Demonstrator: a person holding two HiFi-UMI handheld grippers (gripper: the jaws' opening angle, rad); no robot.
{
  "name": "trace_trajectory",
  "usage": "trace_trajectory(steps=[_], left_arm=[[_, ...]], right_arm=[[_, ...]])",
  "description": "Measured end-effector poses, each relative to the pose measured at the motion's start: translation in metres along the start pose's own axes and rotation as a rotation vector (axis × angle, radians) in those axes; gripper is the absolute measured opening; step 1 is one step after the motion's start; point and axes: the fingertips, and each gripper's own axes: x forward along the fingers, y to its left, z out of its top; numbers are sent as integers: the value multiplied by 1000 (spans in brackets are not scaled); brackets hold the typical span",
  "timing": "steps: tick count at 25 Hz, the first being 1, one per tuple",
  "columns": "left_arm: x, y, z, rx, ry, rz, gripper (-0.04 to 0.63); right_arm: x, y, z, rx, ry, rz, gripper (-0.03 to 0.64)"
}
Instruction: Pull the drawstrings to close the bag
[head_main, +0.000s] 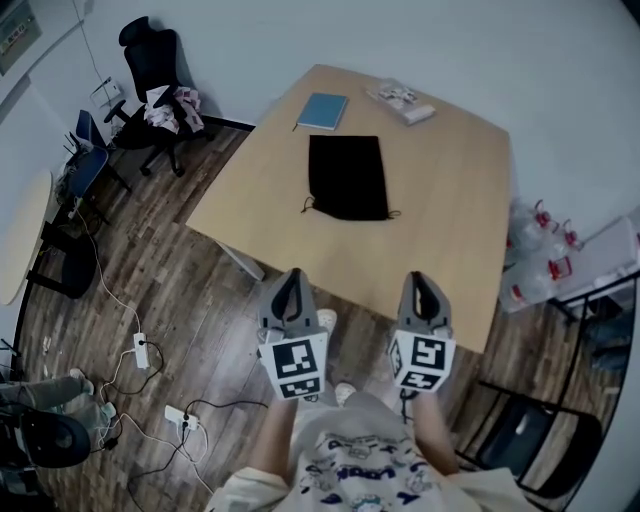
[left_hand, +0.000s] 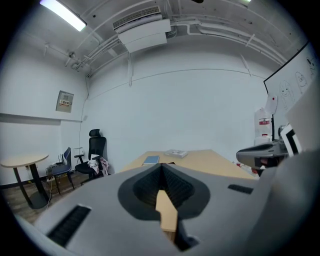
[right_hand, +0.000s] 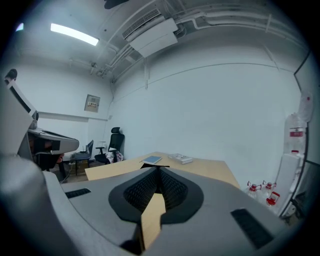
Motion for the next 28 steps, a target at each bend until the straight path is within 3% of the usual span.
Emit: trace_trajectory(steps=[8,13,18,23,28], left_arm=[[106,19,-8,3,60,-53,-6],[175,37,-27,6,167,-119,-6],[233,48,-59,98,282,-189,-6],[270,53,-96,186,392,-282,-6],[295,59,-121,279,470,-325,-6]], right_arm=[[96,-14,-12,-3,72,-59,2],[158,-24,-21,-12,167,-124,2],[206,-34,-34,-5,267,-161,2],[225,-55,-73,22,395,-223,2],[237,-69,-97,-36,481,-218,5]])
